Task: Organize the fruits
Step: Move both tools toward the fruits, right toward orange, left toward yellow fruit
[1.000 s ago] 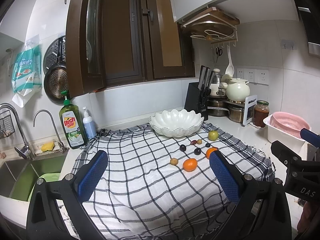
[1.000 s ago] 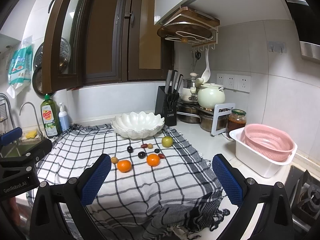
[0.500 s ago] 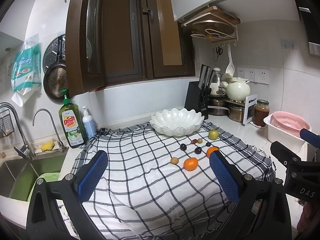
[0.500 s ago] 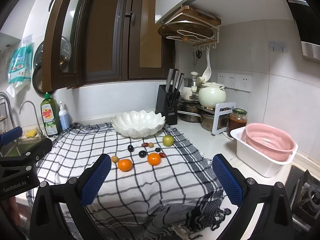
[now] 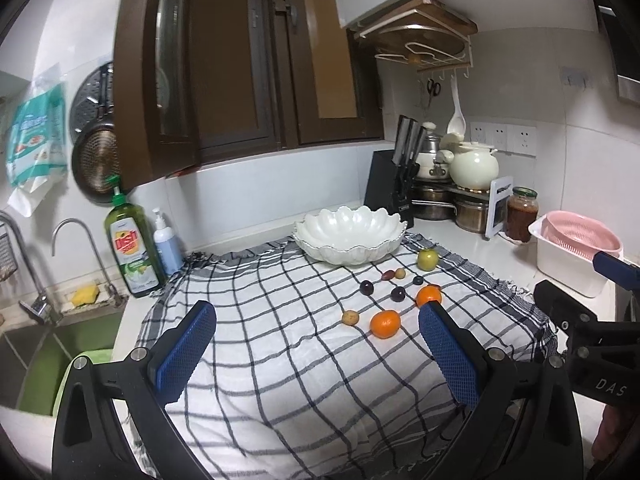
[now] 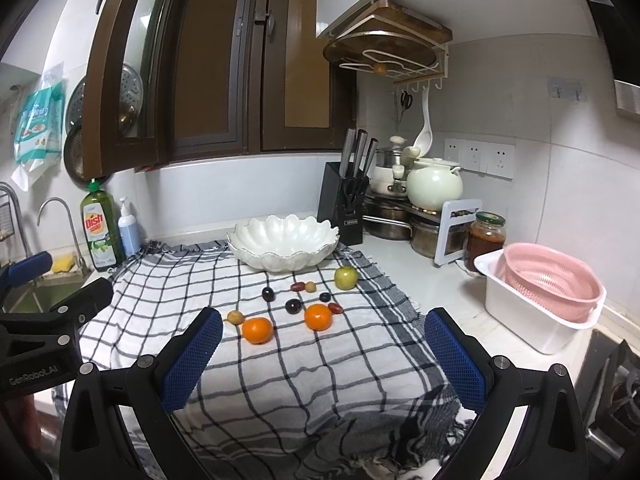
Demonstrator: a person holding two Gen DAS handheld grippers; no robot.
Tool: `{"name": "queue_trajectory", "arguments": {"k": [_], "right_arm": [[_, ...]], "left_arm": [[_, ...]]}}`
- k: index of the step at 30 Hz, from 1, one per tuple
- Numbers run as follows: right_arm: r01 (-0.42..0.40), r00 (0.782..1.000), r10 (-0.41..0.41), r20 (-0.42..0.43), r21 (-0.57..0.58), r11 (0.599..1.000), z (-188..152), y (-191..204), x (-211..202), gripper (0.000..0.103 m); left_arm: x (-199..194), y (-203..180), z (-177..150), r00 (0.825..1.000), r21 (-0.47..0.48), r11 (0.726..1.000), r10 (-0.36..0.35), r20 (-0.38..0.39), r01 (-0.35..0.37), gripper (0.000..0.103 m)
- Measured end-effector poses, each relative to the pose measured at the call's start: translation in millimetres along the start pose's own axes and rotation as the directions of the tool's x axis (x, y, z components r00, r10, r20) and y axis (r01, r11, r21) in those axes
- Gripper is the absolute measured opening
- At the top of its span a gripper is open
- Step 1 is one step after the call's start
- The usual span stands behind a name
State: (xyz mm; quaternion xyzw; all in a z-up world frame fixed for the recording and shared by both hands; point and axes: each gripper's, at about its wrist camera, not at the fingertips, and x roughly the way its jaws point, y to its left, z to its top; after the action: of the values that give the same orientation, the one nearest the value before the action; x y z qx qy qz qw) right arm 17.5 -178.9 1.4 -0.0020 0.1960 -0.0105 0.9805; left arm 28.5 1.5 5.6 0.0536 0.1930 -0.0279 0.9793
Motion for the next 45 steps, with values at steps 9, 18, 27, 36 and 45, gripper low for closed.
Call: {"name": "queue_trajectory", "arguments": {"k": [9,18,27,36,45], "right_arm": [[-0.005,0.999,0.005,-0.034,0.004,1.000,8,22,43,0.102],[-0.004,0.997,0.004,-0.071,-0.007,1.000,14,44,91,0.100],[-0.027,0.986,0.025,-0.164,-0.013,1.000,5,62,140,0.092],[-0.047,0.955,0.057,-0.293,0.041,0.998,-13,68,186,0.082],[-0.081,0.921,0.107,-0.375,0.084,0.993,-32,75,218,0.074]], "left_arm": [[49,16,14,0.998,0.040,0.997,-0.064,-0.024,0.065,0.096],[110,28,19,0.987,0.089,0.986,-0.134,-0.087,0.142,0.085],[165,31,9,0.952,0.148,0.953,-0.236,-0.196,0.266,0.072],[209,24,-9,0.906,0.227,0.897,-0.313,-0.284,0.380,0.059],[252,15,-26,0.829,0.212,0.835,-0.407,-0.382,0.508,0.044]]}}
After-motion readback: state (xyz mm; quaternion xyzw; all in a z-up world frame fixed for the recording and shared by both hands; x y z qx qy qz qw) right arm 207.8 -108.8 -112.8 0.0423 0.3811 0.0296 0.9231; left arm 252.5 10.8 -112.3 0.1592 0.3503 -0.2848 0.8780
